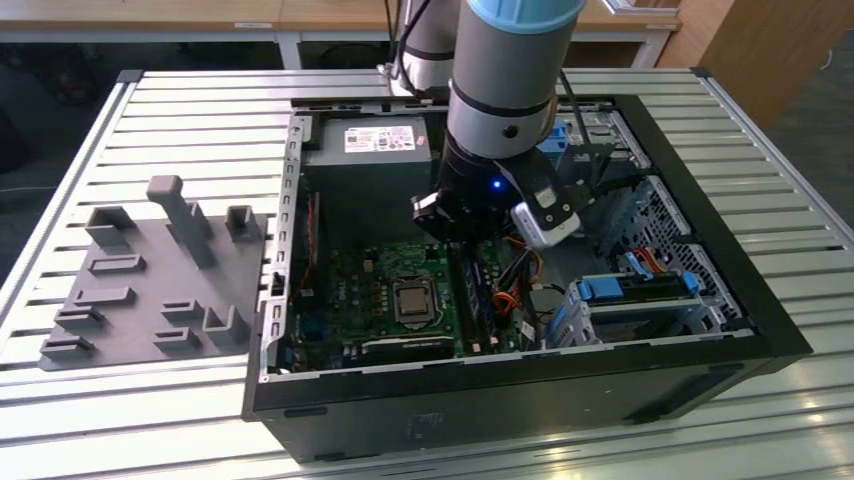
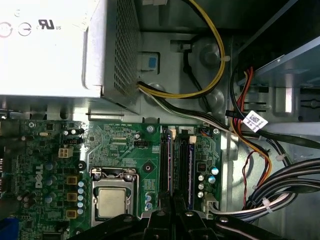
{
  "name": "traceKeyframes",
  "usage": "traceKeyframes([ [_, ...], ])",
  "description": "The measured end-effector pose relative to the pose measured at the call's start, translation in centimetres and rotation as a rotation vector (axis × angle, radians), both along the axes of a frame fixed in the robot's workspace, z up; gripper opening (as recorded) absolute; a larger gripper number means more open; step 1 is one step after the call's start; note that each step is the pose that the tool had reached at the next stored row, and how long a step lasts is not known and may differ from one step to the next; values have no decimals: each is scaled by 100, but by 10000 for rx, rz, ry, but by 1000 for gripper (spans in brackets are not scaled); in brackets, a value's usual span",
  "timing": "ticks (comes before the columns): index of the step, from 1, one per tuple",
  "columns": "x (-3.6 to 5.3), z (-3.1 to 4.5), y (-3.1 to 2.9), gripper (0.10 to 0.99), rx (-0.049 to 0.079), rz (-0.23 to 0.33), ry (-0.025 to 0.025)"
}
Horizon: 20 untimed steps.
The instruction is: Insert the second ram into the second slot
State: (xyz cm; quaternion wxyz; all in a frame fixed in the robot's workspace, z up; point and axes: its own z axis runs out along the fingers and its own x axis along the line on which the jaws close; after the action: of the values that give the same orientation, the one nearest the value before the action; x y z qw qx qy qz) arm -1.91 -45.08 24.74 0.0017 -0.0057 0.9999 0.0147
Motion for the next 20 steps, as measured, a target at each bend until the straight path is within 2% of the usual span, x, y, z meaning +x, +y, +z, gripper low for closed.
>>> traceKeyframes([
  [11, 0, -38, 0, 137, -3, 0, -1],
  [20, 0, -98, -1, 137, -13, -1, 2],
])
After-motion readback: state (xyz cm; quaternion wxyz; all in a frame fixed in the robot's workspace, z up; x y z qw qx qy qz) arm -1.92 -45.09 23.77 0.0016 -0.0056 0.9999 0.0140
